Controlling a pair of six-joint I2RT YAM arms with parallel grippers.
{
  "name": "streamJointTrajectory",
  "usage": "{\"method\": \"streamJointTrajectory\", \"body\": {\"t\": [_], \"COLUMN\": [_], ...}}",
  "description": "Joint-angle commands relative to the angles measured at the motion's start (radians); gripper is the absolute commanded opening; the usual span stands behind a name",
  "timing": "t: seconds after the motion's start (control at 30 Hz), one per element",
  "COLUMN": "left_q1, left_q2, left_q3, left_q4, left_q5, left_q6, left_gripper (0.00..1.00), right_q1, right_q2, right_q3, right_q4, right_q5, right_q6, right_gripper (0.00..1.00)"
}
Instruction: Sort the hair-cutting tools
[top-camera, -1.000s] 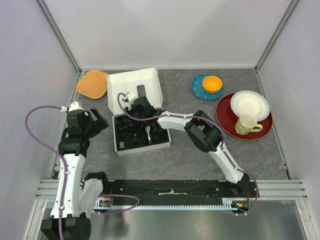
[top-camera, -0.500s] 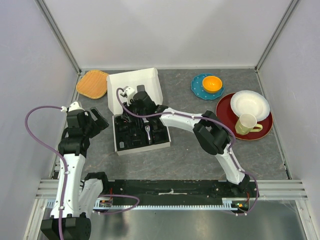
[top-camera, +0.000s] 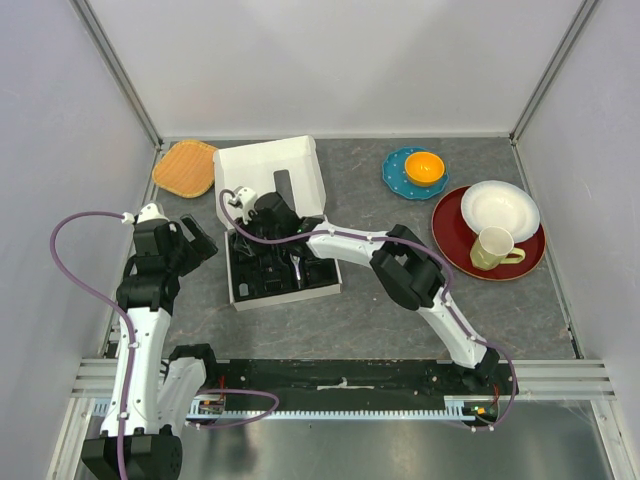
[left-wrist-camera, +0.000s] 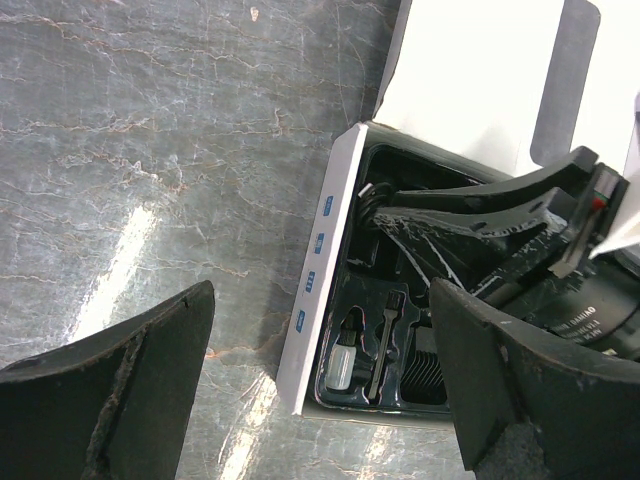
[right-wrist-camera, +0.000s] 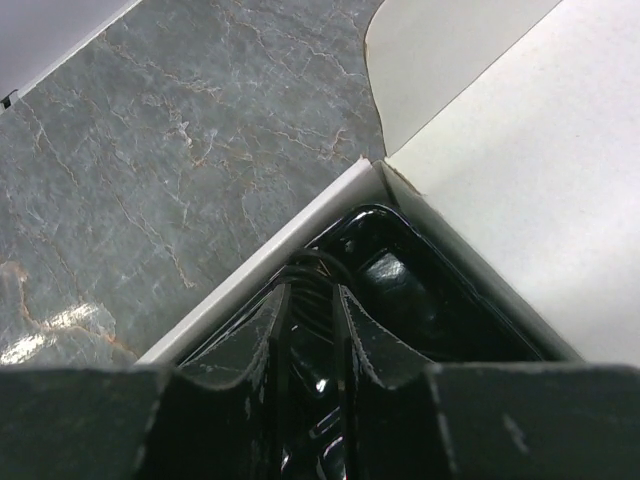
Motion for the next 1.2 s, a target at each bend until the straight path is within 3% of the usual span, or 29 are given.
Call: {"method": "streamJointTrajectory", "body": {"t": [0.0, 0.83, 1.17], "left_q1": [0.006, 0.004, 0.006], "left_q2": [0.001, 0.005, 0.001], "left_q3": [0.001, 0.001, 0.001], "left_q4": [0.008, 0.008, 0.008], "left_q5": [-0.004, -0.007, -0.009], "left_q6": [-0.013, -0.011, -0.011], "left_gripper": [0.94, 0.94, 0.94], "right_q1": [-0.002, -0.012, -0.012], "right_q2": [0.059, 0.183, 0.159], "right_q3": [0.074, 0.176, 0.168], "right_q4": [-0.041, -0.248, -0.296], "right_q5": [0.016, 0.192, 0.157], "right_q6": [-0.001, 0.016, 0.060], "right_gripper": [0.29, 0.23, 0.26]}}
